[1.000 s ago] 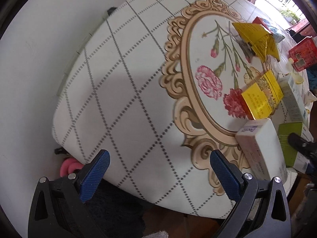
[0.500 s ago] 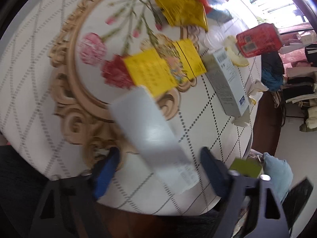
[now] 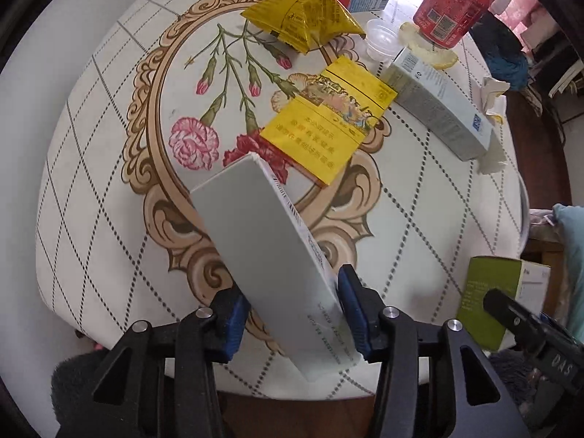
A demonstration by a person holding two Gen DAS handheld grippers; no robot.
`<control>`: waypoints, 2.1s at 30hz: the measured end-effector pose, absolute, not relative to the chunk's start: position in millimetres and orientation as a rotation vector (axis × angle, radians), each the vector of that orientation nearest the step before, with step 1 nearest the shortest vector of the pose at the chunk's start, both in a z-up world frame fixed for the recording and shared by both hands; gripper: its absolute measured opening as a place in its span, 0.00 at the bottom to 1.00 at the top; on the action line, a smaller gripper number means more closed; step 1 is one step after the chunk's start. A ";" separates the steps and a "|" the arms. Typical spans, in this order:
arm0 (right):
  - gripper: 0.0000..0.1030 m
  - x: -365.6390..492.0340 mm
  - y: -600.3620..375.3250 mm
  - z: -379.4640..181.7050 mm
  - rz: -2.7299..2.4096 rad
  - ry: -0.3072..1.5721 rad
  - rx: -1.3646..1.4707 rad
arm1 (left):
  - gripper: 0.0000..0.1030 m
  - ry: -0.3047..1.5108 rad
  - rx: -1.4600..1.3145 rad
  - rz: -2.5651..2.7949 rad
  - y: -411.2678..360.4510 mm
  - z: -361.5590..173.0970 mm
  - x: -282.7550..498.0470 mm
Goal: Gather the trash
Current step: 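Grasp the white-green medicine box with the right tool while the left tool grasps a white box, then carry both boxes over the wastebasket and open both tools to drop them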
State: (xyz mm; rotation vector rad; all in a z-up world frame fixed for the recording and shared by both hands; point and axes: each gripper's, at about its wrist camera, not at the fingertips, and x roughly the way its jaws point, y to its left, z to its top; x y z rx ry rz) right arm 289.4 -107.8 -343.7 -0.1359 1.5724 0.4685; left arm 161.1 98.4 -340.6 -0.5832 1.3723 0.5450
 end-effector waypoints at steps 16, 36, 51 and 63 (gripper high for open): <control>0.92 284.7 -100.9 -339.6 0.484 1.499 -0.192 | 0.36 1.308 -0.392 0.576 71.0 -313.2 180.3; 0.92 423.6 -285.8 -234.8 0.342 1.238 0.068 | 0.36 1.152 -0.393 0.032 -57.8 -219.2 371.7; 0.92 533.6 -364.3 -381.6 0.140 1.387 0.158 | 0.54 1.468 -0.387 -0.243 -165.8 -341.9 568.8; 1.00 532.6 -367.8 -397.6 0.088 1.379 0.108 | 0.99 1.342 -0.198 0.035 -139.0 -326.6 531.5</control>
